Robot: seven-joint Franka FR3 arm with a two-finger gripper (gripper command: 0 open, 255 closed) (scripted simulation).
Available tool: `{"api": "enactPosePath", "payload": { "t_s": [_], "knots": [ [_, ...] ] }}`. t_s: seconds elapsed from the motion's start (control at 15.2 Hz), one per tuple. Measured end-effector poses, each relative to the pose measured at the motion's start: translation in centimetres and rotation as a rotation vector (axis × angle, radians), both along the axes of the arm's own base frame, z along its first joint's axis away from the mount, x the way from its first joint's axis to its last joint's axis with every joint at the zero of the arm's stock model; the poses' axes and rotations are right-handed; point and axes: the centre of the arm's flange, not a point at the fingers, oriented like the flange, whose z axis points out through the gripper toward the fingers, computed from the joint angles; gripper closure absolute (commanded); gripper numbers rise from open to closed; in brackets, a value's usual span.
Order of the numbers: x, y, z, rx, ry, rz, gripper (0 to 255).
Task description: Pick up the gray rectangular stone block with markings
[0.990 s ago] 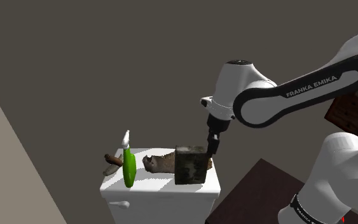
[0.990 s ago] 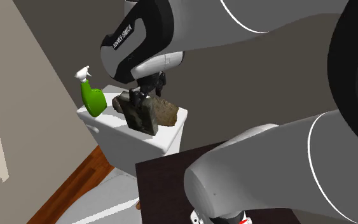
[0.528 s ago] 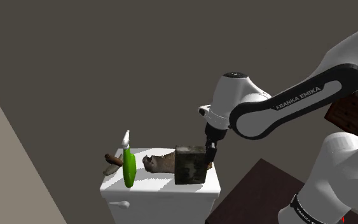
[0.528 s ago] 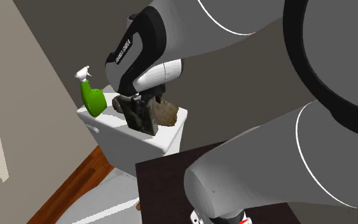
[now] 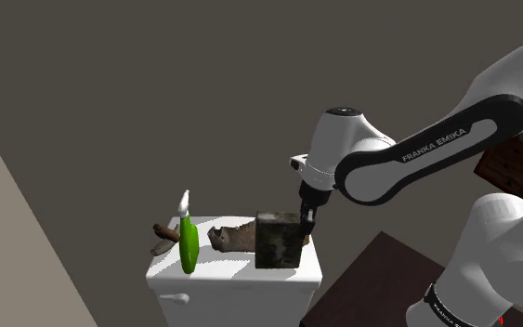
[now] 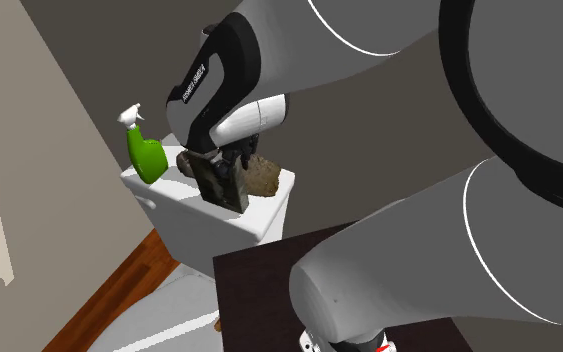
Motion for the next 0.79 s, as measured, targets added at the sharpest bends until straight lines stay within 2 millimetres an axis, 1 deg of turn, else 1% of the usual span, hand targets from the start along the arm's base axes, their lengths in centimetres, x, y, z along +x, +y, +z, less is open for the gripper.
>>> {"api": "enactPosePath", "payload": {
  "t_s": [0.2, 0.33, 0.79],
  "knots": [
    [0.0, 0.0, 0.0, 0.000, 0.000, 0.000, 255],
    [0.0, 0.1, 0.5, 0.000, 0.001, 0.000, 255],
    [-0.1, 0.0, 4.1, -0.001, 0.002, 0.000, 255]
  ]
}}
